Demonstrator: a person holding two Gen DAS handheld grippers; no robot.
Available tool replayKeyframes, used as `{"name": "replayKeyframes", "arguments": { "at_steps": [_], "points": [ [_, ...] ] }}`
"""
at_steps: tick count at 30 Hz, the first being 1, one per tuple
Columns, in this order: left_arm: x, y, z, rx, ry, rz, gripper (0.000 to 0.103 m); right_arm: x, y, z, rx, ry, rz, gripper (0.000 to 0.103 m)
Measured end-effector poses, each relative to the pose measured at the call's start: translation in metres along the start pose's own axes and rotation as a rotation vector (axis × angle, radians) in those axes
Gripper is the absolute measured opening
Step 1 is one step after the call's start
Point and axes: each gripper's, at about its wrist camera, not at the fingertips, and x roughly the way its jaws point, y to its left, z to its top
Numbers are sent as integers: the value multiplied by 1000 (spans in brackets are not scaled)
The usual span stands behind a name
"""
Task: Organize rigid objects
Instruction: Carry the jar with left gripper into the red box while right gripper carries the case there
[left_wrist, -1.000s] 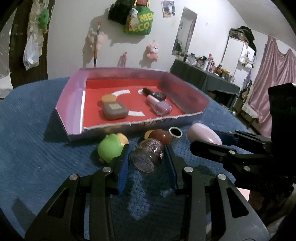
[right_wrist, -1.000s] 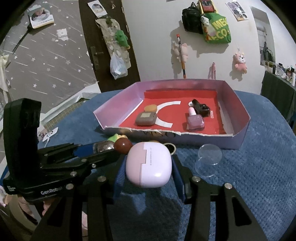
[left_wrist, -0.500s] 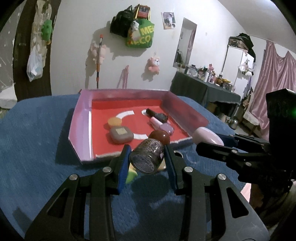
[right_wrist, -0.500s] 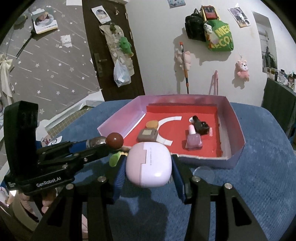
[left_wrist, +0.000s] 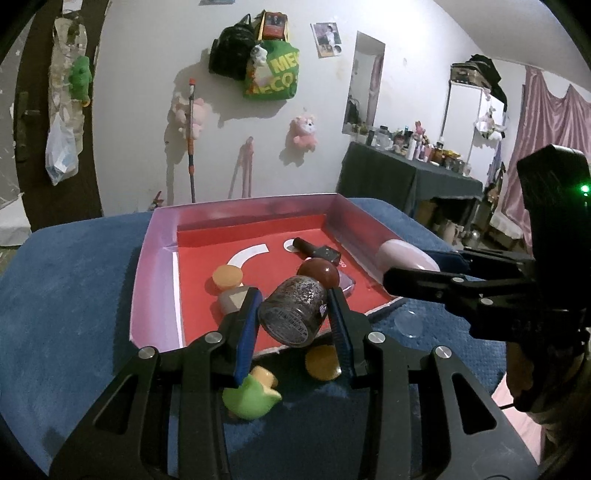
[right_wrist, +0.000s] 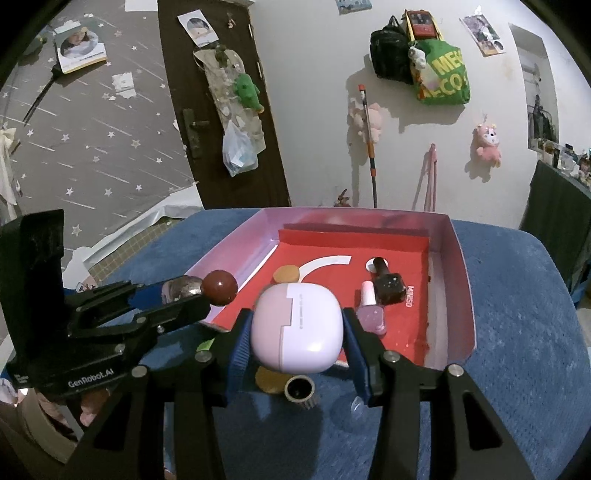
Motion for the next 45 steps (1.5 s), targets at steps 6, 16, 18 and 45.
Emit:
{"name": "replayKeyframes", "arguments": {
  "at_steps": [6, 16, 18, 45],
  "points": [
    [21, 3, 4, 13, 51, -14, 34, 23, -9, 8, 11, 63, 12, 50],
    [56, 18, 3, -12, 152, -21, 34, 64, -25, 15, 43, 164, 33, 50],
    [63, 21, 1, -19, 177, -27, 34, 70, -27, 16, 46, 187, 38, 50],
    [114, 48, -10, -124, 337, -16, 35, 120, -42, 6, 81, 338, 42, 50]
  ]
}}
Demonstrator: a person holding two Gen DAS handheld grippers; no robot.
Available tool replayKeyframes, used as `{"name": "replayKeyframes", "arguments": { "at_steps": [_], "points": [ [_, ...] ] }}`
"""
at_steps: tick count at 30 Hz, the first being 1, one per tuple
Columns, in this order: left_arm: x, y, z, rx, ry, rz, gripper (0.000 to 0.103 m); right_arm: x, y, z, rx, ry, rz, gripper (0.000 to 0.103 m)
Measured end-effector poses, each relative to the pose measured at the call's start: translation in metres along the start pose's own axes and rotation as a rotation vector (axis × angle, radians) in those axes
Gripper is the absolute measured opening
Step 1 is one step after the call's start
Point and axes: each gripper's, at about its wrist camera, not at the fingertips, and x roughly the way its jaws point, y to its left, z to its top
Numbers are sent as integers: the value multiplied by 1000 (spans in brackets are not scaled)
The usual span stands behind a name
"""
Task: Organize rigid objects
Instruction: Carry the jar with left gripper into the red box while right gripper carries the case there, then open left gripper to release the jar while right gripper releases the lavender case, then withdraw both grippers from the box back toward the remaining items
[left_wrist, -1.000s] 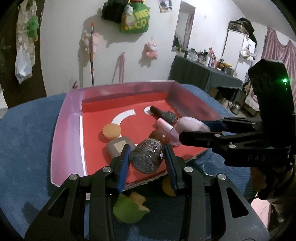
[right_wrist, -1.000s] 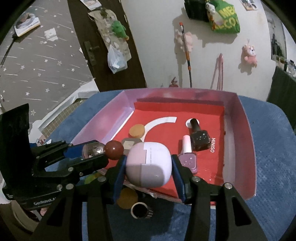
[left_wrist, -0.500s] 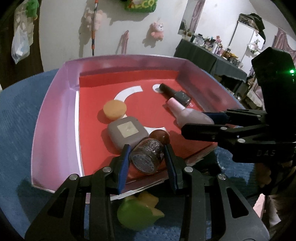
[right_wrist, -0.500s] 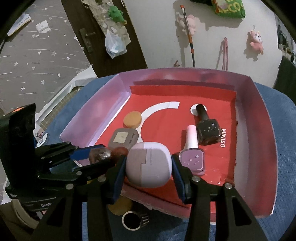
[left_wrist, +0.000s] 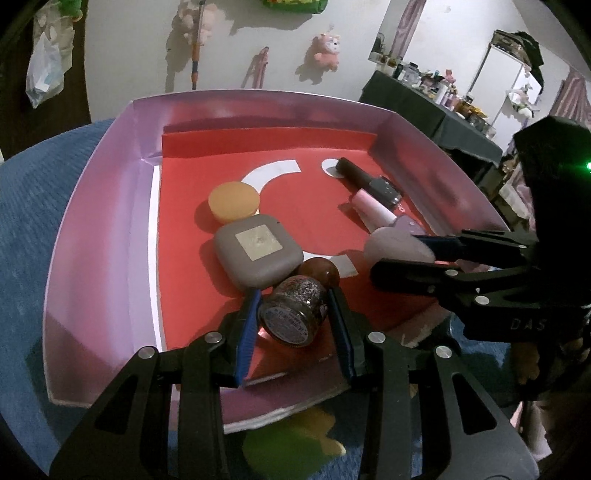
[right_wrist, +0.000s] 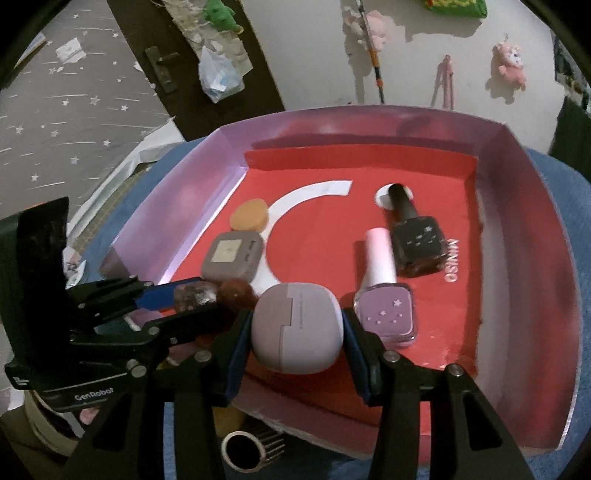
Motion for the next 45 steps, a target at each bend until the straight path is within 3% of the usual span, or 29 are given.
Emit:
{"name": "replayKeyframes", "arguments": {
  "at_steps": [11, 17, 23, 45],
  "points": [
    [11, -1, 11, 12, -27, 83, 35, 0, -29, 7, 54, -64, -154, 50],
    [15, -3, 11, 24, -40, 124, 35, 0, -23, 8, 26, -91, -233, 50],
    [15, -3, 11, 24, -39, 123, 35, 7, -22, 6, 20, -40, -226, 50],
    [16, -5, 9, 35, -27, 142, 36, 2, -28, 5, 36, -43, -207, 51]
  ]
}}
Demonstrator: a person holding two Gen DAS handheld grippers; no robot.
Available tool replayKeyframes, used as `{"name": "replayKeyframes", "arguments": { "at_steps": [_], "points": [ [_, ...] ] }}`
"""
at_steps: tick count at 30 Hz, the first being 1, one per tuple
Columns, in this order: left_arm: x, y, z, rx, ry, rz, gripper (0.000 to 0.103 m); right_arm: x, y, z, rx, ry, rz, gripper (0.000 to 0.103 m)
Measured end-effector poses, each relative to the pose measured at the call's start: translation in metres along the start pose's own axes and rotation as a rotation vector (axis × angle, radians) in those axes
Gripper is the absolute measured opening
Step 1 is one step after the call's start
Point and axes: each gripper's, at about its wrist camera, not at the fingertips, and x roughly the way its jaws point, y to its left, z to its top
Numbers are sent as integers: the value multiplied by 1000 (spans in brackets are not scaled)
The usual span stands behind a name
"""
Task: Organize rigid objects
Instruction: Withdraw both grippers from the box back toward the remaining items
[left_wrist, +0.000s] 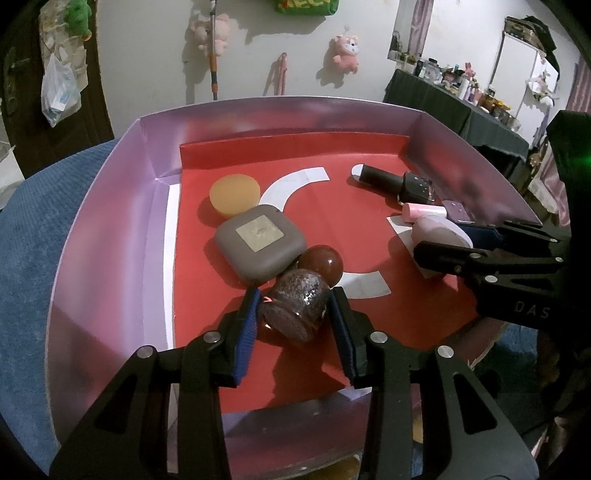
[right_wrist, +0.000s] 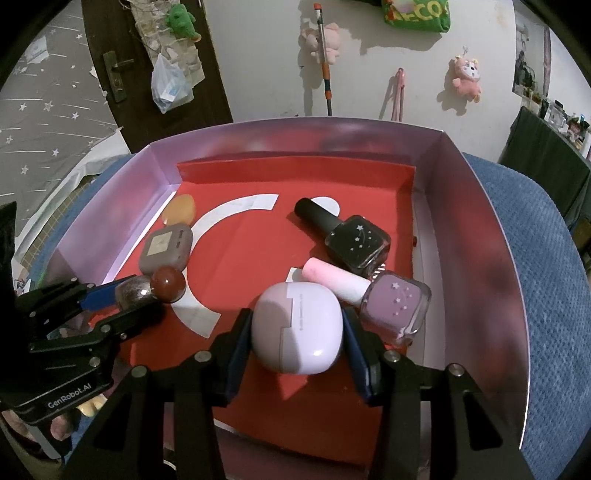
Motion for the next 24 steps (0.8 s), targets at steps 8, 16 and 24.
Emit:
{"name": "replayKeyframes", "arguments": {
  "at_steps": [8, 16, 24],
  "points": [
    [-17, -5, -1, 23, -60, 18, 66, -5, 0, -5, -2, -2, 13, 58],
    [-33, -2, -3, 2, -89, 11, 73, -21, 1, -8, 11, -33, 29, 64],
    [-54, -12, -10, 31, -136, 22, 90, -48, 11, -16, 14, -101, 72, 82]
  ]
}}
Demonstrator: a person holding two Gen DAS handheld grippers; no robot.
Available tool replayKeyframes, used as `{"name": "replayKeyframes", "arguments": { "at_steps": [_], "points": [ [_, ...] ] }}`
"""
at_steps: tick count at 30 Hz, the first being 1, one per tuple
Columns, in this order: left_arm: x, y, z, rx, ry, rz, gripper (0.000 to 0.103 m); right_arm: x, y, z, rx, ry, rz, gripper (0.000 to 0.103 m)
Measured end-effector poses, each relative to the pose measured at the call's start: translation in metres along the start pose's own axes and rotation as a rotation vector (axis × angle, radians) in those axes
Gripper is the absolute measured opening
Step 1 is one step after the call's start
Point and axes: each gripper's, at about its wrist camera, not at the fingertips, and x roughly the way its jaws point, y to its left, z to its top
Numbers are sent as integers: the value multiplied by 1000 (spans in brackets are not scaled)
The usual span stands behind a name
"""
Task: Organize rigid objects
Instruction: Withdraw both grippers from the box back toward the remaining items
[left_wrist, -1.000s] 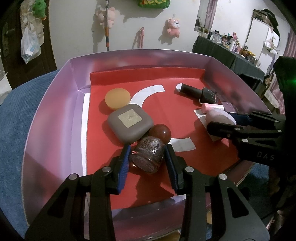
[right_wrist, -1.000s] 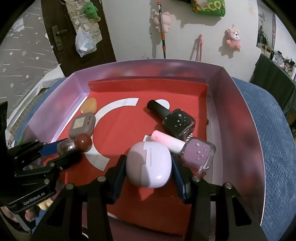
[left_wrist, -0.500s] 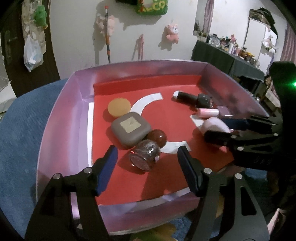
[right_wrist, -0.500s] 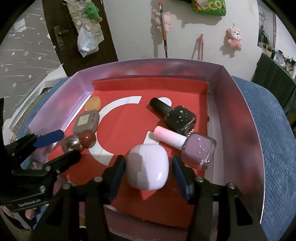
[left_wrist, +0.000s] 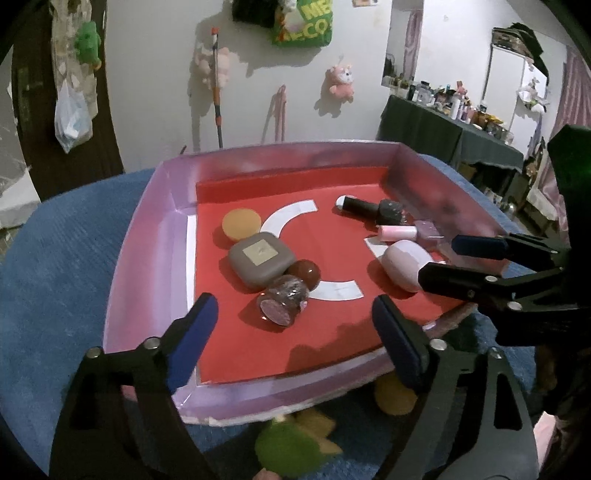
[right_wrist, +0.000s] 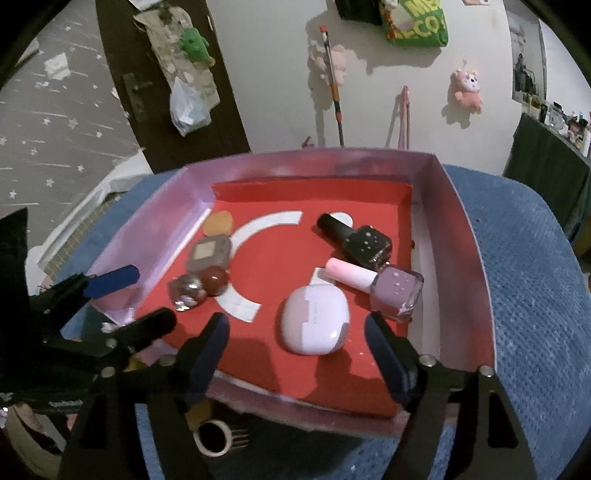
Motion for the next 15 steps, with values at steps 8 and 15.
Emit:
{"name": "replayKeyframes", "arguments": {
  "at_steps": [8, 15],
  "points": [
    [-27, 0, -5, -4, -56, -3, 96, -40, 6, -6, 10, -102, 32, 96],
    [-43, 1, -15, -13, -89, -8, 103, -67, 13, -18, 13, -161, 45, 103]
  ]
}}
